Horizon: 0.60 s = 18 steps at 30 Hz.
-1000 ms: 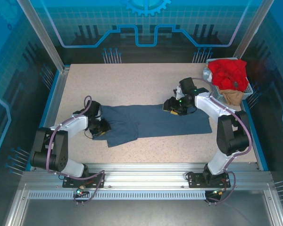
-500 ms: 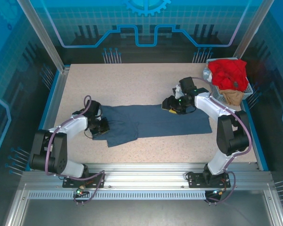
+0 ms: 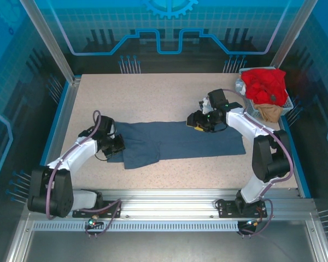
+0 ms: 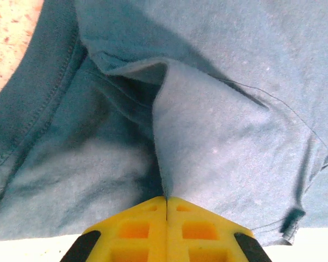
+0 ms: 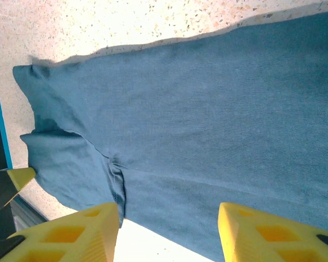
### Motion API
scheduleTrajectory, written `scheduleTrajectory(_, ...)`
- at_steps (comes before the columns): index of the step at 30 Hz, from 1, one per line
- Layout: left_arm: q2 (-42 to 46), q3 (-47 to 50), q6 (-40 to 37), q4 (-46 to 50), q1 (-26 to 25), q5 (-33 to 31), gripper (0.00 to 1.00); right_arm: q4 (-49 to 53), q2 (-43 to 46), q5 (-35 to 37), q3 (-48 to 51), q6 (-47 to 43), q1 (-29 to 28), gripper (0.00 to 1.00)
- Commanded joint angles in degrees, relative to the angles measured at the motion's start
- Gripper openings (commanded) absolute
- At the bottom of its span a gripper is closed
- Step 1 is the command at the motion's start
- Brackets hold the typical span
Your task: Fold and stack the t-shirts
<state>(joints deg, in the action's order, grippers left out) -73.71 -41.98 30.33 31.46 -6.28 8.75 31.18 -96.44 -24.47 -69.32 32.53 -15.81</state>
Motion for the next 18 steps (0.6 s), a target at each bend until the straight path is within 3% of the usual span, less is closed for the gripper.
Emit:
scheduleTrajectory(1, 2.1, -2.5, 1.9, 3.5, -0.3, -1.1, 0.00, -0.1, 1.1, -1.0, -0.4, 0.2, -0.5, 0.52)
scheduleTrajectory(10, -0.7, -10.1, 3.9, 6.7, -0.2, -3.0, 0.00, 0.2, 0.9, -0.9, -0.8, 0.1, -0.5, 0.52)
scheduleTrajectory(18, -10.7, -20.0, 1.6, 11.4, -0.1, -5.0, 0.00, 0.2, 1.4, -1.0, 0.0, 0.0, -0.2, 0.52)
